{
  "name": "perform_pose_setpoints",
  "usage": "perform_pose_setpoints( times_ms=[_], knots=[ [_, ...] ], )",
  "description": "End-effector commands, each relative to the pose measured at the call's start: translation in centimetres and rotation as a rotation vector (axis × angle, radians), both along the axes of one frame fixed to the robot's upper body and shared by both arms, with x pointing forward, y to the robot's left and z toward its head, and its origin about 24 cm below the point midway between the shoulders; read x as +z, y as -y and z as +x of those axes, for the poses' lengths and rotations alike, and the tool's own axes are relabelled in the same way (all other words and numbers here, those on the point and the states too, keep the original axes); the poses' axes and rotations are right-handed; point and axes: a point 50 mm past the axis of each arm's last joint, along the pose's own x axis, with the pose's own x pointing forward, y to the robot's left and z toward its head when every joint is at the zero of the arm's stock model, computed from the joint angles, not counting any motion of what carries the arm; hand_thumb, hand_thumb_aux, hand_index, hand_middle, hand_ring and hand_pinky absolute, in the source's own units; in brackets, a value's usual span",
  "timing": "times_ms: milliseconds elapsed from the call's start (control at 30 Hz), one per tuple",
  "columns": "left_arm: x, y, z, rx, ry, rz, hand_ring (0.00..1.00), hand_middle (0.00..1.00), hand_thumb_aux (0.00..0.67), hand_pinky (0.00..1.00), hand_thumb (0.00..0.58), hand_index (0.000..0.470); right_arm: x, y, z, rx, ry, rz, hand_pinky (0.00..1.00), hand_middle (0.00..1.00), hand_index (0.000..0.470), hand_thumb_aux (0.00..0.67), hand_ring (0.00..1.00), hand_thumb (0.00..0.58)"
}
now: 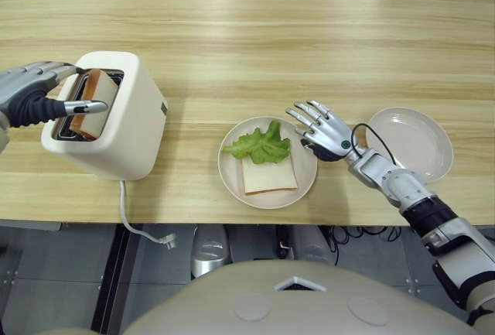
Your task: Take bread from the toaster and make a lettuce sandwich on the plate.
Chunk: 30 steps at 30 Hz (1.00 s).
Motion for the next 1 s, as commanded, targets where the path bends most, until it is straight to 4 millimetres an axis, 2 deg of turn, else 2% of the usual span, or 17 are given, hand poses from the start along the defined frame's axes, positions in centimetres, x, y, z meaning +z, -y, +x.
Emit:
perform_pose_setpoints(
  times_ms=[33,67,133,200,233,600,1000],
  knots=[
    [-0.4,0.3,0.0,-0.017,-0.005,-0.023,0.0,0.0,0.0,0.0,0.0,0.0,-0.2,-0.8,-0.2,0.019,-0.012,0.015,0.0,0.0,0.375,0.547,0.0,0.56],
    [-0.4,0.3,0.0,-0.018,-0.004,-0.026,0.0,0.0,0.0,0.0,0.0,0.0,-0.3,-0.9,-0.3,0.025,-0.014,0.015,0.0,0.0,0.355,0.518,0.0,0.55],
    [-0.3,0.3,0.1,-0.019,-0.001,-0.029,0.0,0.0,0.0,0.0,0.0,0.0,-0.4,-1.0,-0.4,0.037,-0.021,0.005,0.0,0.0,0.346,0.504,0.0,0.545],
    [-0.3,0.2,0.1,-0.018,0.003,-0.031,0.0,0.0,0.0,0.0,0.0,0.0,-0.3,-0.9,-0.4,0.039,-0.024,0.002,0.0,0.0,0.233,0.339,0.0,0.438],
    [-0.3,0.2,0.1,-0.017,0.003,-0.032,0.0,0.0,0.0,0.0,0.0,0.0,-0.1,-0.8,-0.4,0.037,-0.023,0.001,0.0,0.0,0.0,0.0,0.0,0.0],
    [-0.8,0.2,0.4,-0.022,0.005,-0.043,0.0,0.0,0.0,0.0,0.0,0.0,1.3,0.8,-0.8,0.025,-0.017,-0.026,0.0,0.0,0.0,0.0,0.0,0.0],
    [-1.5,0.6,0.7,-0.045,0.001,-0.058,0.0,0.0,0.0,0.0,0.0,0.0,0.7,-1.2,-0.9,0.066,-0.026,0.008,0.0,0.0,0.0,0.0,0.0,0.0]
  ],
)
